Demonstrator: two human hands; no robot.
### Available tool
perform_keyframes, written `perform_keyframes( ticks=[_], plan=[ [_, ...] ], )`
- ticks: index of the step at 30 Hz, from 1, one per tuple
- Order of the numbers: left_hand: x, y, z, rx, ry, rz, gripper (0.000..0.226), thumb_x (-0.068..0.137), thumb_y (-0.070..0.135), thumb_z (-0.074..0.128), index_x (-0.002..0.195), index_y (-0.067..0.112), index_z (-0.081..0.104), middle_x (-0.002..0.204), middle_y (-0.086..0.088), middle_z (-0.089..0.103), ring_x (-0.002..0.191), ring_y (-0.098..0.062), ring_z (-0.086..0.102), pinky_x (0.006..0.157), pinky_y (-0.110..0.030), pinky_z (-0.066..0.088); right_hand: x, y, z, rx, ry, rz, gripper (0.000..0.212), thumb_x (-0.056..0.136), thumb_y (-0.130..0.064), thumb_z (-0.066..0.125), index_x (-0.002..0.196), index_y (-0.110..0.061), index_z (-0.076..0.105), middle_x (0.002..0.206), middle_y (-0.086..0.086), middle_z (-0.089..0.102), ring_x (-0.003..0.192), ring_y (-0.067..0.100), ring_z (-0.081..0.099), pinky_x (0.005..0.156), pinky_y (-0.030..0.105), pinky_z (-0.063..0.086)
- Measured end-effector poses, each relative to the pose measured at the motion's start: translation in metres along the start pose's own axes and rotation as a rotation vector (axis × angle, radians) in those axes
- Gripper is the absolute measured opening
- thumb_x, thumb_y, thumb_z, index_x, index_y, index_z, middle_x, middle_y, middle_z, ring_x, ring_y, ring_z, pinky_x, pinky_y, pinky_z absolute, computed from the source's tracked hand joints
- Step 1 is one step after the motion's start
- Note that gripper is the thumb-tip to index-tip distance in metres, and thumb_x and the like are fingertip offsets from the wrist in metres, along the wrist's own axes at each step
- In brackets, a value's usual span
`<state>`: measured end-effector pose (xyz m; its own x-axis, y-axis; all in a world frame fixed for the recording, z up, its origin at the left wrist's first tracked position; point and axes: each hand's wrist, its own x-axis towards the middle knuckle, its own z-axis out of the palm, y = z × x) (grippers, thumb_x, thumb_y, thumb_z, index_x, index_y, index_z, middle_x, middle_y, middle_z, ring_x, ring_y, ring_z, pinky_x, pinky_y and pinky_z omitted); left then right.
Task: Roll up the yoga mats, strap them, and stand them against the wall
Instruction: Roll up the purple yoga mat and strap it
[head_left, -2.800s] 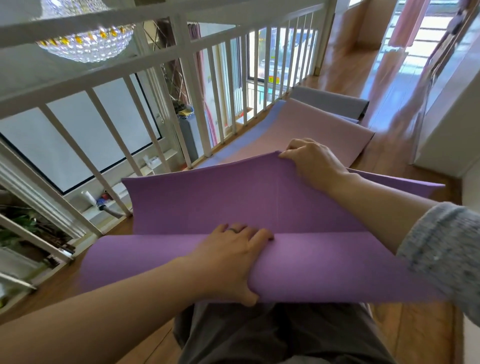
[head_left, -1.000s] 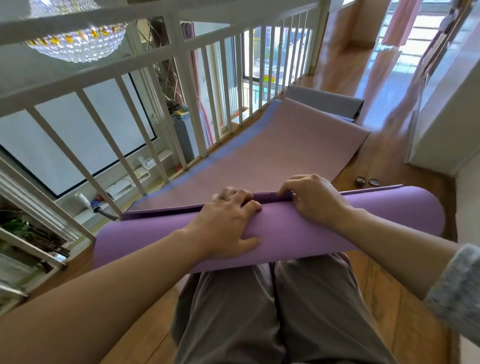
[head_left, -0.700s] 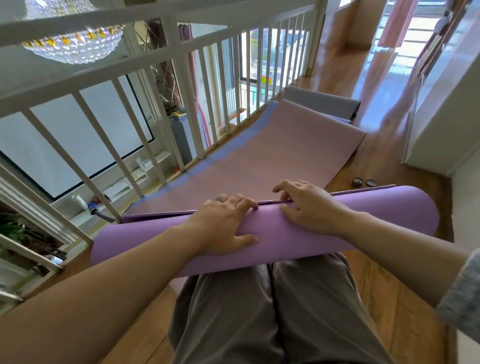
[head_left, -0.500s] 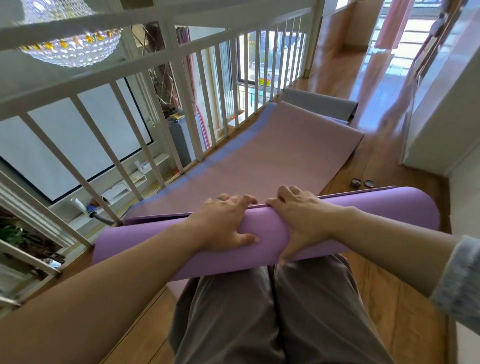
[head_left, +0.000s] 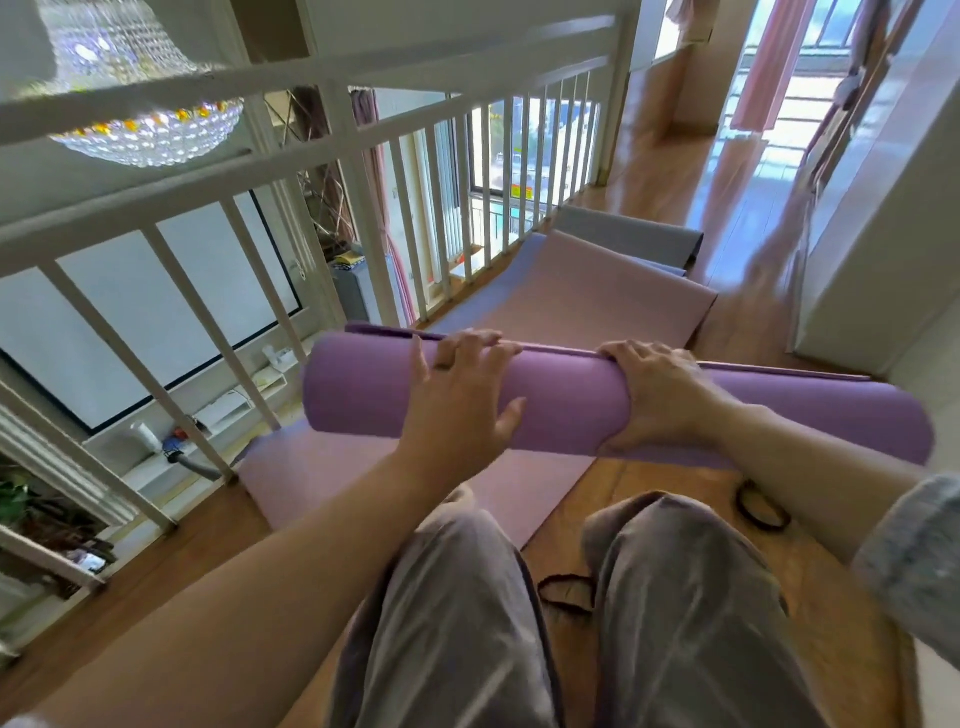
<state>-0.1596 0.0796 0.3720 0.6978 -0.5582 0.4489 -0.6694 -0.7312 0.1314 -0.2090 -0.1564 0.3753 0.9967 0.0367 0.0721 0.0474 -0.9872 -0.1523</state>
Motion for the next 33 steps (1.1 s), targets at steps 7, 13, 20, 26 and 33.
perform_keyframes(
  ticks=[7, 13, 20, 26, 33],
  plan=[
    [0.036, 0.005, 0.030, -0.620, 0.271, -0.478, 0.043, 0.092, 0.022, 0.059, 0.129, 0.007, 0.042, 0.127, -0.014, 0.045, 0.117, -0.028, 0.047, 0.097, -0.035, 0.038, 0.010, 0.056, -0.026, 0.139, 0.281, 0.309, 0.107, 0.047, -0.059, 0.085, 0.136, -0.022, 0.038, 0.128, 0.004, 0.053, 0.114, 0.027, 0.052, 0.098, 0.048, 0.044],
    [0.097, 0.057, 0.035, -1.891, -0.337, -0.968, 0.073, 0.089, 0.072, 0.029, 0.148, 0.029, 0.028, 0.145, -0.007, 0.039, 0.131, -0.042, 0.039, 0.093, -0.063, 0.041, 0.003, 0.081, -0.012, 0.490, 0.294, 0.394, 0.123, 0.037, -0.073, 0.080, 0.141, -0.028, 0.030, 0.137, -0.001, 0.046, 0.121, 0.022, 0.049, 0.099, 0.047, 0.046],
    [0.130, 0.117, 0.067, -1.903, -0.555, -0.885, 0.081, 0.077, 0.084, 0.035, 0.141, 0.034, 0.042, 0.144, 0.003, 0.044, 0.127, -0.038, 0.044, 0.088, -0.071, 0.042, -0.023, 0.111, -0.018, 0.619, 0.220, 0.388, 0.117, 0.048, -0.074, 0.076, 0.143, -0.025, 0.028, 0.137, 0.000, 0.044, 0.122, 0.019, 0.047, 0.099, 0.044, 0.048],
    [0.135, 0.168, 0.100, -1.658, -0.676, -0.789, 0.083, 0.082, 0.081, 0.023, 0.148, 0.031, 0.033, 0.155, 0.007, 0.026, 0.143, -0.028, 0.024, 0.102, -0.071, 0.028, -0.062, 0.136, -0.048, 1.458, 0.262, 0.677, 0.065, 0.064, -0.072, 0.046, 0.114, -0.031, 0.056, 0.097, -0.005, 0.062, 0.087, 0.015, 0.060, 0.075, 0.036, 0.049],
    [0.124, 0.210, 0.161, -1.489, -0.801, -0.709, 0.059, 0.097, 0.064, 0.026, 0.143, 0.029, 0.039, 0.149, -0.005, 0.036, 0.135, -0.034, 0.035, 0.094, -0.066, 0.043, -0.114, 0.177, -0.028, 1.570, 0.234, 0.891, 0.086, 0.073, -0.079, 0.033, 0.113, -0.007, 0.057, 0.115, 0.018, 0.063, 0.106, 0.031, 0.059, 0.092, 0.049, 0.043]
  ],
)
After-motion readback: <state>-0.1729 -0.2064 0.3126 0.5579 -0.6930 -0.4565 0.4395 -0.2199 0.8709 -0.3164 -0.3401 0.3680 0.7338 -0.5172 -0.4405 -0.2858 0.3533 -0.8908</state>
